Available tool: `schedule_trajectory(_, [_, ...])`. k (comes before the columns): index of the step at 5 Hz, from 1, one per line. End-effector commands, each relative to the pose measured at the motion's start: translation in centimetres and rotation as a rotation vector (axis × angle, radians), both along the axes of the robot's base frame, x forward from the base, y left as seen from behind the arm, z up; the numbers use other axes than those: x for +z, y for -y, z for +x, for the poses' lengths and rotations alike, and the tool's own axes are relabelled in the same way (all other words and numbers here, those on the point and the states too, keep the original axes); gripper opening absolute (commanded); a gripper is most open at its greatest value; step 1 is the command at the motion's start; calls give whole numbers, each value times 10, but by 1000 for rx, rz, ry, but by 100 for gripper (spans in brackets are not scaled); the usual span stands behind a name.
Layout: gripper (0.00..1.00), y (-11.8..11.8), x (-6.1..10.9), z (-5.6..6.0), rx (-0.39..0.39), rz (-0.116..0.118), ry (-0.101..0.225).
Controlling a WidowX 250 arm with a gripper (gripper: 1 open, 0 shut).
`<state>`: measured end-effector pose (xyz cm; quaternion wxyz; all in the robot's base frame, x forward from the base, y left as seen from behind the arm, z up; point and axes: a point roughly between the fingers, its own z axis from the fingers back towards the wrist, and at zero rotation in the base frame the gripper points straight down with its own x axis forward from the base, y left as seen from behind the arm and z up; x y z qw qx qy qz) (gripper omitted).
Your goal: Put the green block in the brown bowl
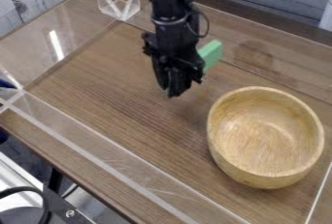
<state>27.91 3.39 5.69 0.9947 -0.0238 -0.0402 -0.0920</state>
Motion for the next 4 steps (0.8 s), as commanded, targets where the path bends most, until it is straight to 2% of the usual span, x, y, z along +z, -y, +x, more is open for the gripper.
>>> schedule_trajectory(1, [0,22,26,6,-58,-27,79])
schedule_trajectory(2, [0,48,27,-3,-88,-48,67])
schedule_trajectory(3, [0,80,23,-4,-126,-65,61])
schedule_trajectory(4, [0,104,16,5,-101,-67,52])
